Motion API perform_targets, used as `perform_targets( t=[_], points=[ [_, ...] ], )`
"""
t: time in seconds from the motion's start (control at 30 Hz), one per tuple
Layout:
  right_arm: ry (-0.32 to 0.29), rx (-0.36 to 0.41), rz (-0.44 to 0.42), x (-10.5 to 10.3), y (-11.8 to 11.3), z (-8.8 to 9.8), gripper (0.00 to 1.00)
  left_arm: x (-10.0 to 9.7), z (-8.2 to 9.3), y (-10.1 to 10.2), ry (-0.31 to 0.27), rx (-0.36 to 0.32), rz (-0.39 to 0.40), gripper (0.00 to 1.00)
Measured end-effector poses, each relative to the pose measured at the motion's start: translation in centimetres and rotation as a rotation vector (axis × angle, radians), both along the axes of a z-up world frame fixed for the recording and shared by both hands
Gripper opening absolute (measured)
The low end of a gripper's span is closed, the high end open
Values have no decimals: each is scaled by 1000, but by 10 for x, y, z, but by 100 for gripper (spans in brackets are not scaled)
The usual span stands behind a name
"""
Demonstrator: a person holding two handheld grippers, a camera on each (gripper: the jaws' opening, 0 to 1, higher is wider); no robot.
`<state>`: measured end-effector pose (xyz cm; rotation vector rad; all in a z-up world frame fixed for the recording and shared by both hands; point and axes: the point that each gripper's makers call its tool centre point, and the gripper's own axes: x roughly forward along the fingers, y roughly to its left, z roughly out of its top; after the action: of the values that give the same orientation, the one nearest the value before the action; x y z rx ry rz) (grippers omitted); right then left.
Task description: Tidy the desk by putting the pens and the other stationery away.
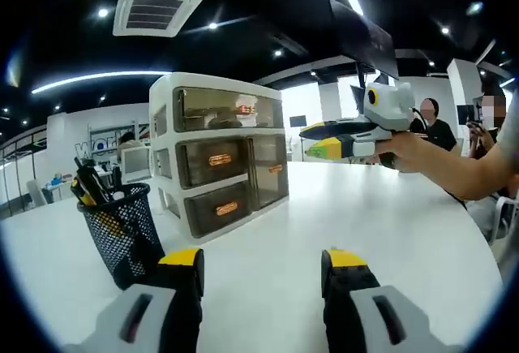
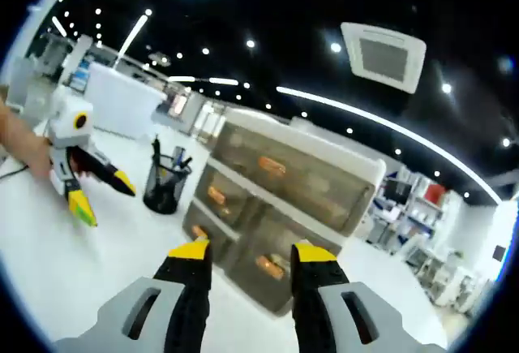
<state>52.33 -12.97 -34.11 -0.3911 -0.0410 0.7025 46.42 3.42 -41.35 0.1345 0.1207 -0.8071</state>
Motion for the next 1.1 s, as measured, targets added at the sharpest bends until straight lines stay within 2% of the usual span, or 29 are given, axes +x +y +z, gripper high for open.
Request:
perform_targets(
  t=[0.07,0.13,0.2,0.27,0.3,0.33,0.37,0.4,0.43,0.47,0.5,0.53,0.57,0.6,0.63,0.67,0.73,0.9,1.0,1.1],
  points=[
    [28,10,4,-1,-14,-6,40,4,1,3,-1,-3,4,58],
    [65,57,42,-3,-22,-8,47,9,1,6,0,-9,8,58],
    [44,77,63,-3,-23,-7,50,9,0,5,3,-9,-3,58],
    [-10,173,166,-8,-33,-3,56,10,-1,3,7,-8,-14,58],
    [-14,219,222,-12,-40,-3,58,9,-1,2,5,-8,-24,58],
    [16,243,263,-18,-48,-7,59,9,-1,0,2,-2,-33,58],
    [94,231,276,-23,-54,-17,61,8,-6,-1,-7,45,-43,57],
    [194,185,272,-30,-58,-29,64,8,-7,-2,-16,74,-46,56],
    [188,168,311,-36,-59,-31,66,7,-7,-3,-23,78,-49,56],
    [163,187,315,-37,-64,-30,66,6,-7,-5,-25,80,-57,56],
    [194,203,309,-36,-67,-33,64,4,-7,-6,-22,82,-65,56],
    [266,247,288,-36,-70,-40,62,2,-6,-7,-20,82,-73,56],
    [309,300,278,-32,-71,-41,60,0,-6,-9,-17,82,-81,56],
    [344,347,262,-29,-71,-41,59,-2,-6,-10,-16,85,-89,56],
    [354,377,270,-28,-69,-40,60,-1,-7,-10,-15,96,-82,57],
    [363,382,285,-31,-67,-41,59,3,-8,-6,-22,111,-48,61],
    [363,381,286,-31,-66,-42,58,5,-14,-5,-16,130,-43,66],
    [382,317,259,-30,-62,-59,55,7,-21,0,40,101,-39,64],
    [410,305,248,-32,-61,-65,47,8,-20,1,43,97,-35,63],
    [408,304,249,-36,-58,-61,45,5,-20,-1,41,101,-40,63]
  ],
)
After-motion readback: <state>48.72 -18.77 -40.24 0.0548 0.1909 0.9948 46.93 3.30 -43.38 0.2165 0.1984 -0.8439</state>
